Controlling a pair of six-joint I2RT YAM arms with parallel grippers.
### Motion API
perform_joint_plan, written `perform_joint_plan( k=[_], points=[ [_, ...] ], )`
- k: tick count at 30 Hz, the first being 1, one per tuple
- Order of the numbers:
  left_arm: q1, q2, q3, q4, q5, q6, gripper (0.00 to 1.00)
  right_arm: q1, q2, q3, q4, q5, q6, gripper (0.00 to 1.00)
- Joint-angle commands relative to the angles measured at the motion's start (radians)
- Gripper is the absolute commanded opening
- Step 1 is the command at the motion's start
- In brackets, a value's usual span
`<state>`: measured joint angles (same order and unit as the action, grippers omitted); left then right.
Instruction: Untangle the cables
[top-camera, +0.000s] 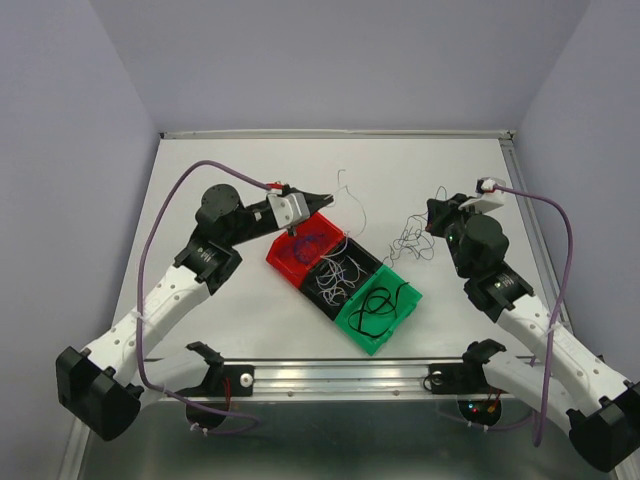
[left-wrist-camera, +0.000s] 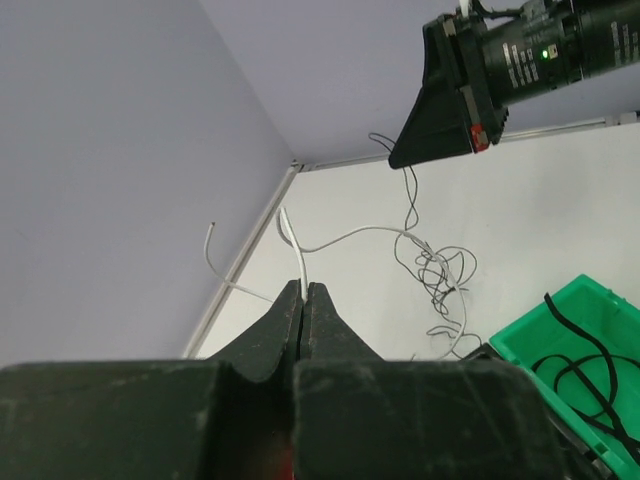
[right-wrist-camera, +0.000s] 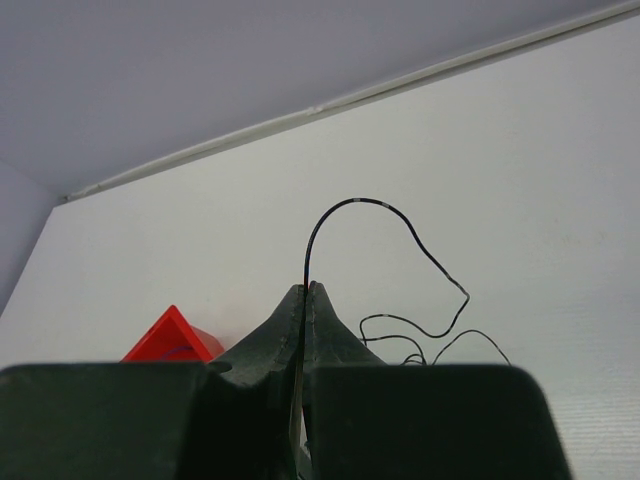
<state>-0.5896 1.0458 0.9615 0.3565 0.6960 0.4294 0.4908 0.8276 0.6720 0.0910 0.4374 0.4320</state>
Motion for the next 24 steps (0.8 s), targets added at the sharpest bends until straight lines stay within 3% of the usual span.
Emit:
perform_joint_plan(
  k=[1,10,14,17,24],
  points=[
    [-0.009,-0.032,-0.099,0.027,0.011,0.043,0.0,-0.003,-0.021,-0.02,0.061,-0.008,0.004,0.01],
    [-0.021,-0.047,-0.256,-0.054,-0.021,0.132,0.0,-0.003,-0.015,-0.022,0.062,-0.008,0.005,0.01],
    [-0.039,-0.056,-0.256,-0.267,-0.013,0.308,0.0,-0.003,-0.01,-0.02,0.062,-0.005,0.005,0.01],
    [-0.061,-0.055,-0.262,-0.338,-0.079,0.351,0.0,-0.003,-0.005,-0.02,0.062,-0.006,0.004,0.0],
    [-0.102,0.135,-0.196,-0.464,-0.082,0.347,0.0,-0.001,0.007,-0.018,0.062,-0.006,0.005,0.01]
  ],
)
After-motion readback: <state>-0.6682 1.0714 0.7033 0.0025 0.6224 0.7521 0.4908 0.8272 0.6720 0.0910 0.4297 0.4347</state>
